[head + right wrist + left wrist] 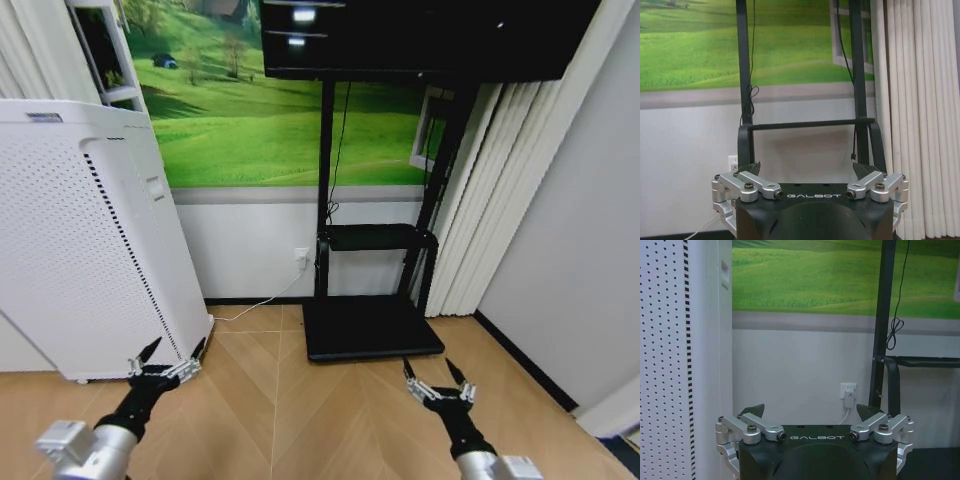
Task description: Pick up the trash bin and place the garbage on the floor into it.
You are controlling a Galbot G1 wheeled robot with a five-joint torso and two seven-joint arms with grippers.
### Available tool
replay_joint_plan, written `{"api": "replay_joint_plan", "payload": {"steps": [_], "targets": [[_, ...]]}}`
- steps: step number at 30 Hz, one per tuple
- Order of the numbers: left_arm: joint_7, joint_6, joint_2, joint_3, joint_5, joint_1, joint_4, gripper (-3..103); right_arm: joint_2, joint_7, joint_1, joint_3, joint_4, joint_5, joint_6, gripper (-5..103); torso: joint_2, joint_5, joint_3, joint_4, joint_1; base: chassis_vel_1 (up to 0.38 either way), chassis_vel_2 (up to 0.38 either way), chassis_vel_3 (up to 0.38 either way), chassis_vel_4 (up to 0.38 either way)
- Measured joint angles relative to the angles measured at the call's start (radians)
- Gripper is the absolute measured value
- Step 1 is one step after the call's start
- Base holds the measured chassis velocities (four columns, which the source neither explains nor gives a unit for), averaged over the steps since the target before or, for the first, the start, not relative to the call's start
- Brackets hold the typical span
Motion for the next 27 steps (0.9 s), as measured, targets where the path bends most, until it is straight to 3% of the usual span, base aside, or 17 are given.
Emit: {"api": "replay_joint_plan", "payload": {"steps": [7,18,27], "targets": [[-0.006,-0.013,-0.026,0.065,0.081,0.009,0.003,100,0.016,-0.014,0.002,-0.016,-0.007,-0.036,0.013,100,0.0,0.0,0.0,0.0,0.0,0.0,0.0,0.0,0.0],[0.007,-0.018,-0.023,0.086,0.084,0.009,0.005,100,-0.004,-0.021,0.025,-0.01,-0.011,0.004,-0.048,100,0.0,0.0,0.0,-0.0001,0.0,0.0,0.0,0.0,0.0],[0.009,-0.016,-0.023,0.085,0.083,0.009,0.006,100,-0.004,-0.022,0.026,-0.011,-0.01,0.009,-0.053,100,0.0,0.0,0.0,-0.0001,0.0,0.0,0.0,0.0,0.0]]}}
